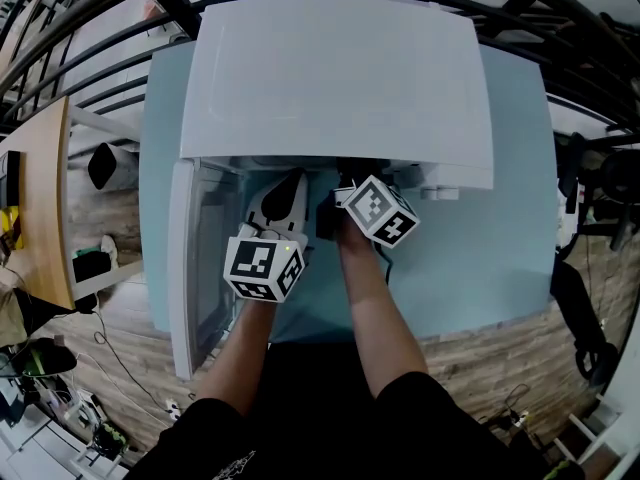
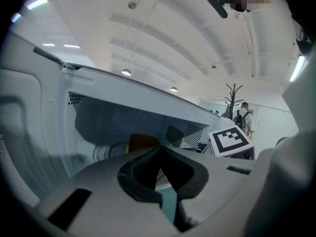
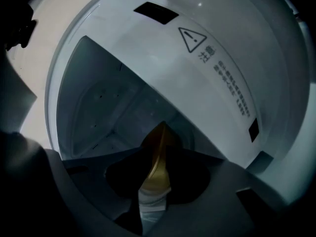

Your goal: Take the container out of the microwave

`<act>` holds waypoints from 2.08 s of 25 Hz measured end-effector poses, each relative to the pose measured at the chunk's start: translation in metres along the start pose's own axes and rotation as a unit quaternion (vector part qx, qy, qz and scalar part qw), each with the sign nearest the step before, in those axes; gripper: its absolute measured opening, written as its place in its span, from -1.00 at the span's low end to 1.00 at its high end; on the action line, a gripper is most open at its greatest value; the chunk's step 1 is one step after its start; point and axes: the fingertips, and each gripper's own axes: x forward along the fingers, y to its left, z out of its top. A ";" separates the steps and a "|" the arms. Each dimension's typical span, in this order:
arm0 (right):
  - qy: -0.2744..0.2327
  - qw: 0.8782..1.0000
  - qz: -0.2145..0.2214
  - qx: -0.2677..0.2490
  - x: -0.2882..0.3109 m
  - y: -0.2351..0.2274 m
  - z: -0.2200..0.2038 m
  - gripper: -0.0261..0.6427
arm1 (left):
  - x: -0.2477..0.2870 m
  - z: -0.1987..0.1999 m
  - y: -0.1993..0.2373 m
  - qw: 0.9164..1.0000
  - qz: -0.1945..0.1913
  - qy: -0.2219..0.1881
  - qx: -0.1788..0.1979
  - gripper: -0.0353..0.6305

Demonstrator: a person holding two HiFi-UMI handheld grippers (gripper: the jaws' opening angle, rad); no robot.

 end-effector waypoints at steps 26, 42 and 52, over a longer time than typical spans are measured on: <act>0.006 1.000 -0.027 -0.006 0.000 0.001 0.004 -0.86 | -0.010 0.006 0.009 1.000 0.013 -0.009 -0.007 -0.87; 0.017 1.000 0.003 0.014 -0.016 0.006 0.009 -0.87 | -0.018 0.013 0.003 0.999 0.030 -0.019 -0.002 -0.87; 0.025 0.999 0.029 0.025 -0.031 0.009 0.015 -0.87 | -0.029 0.016 -0.009 0.999 0.045 -0.026 0.001 -0.87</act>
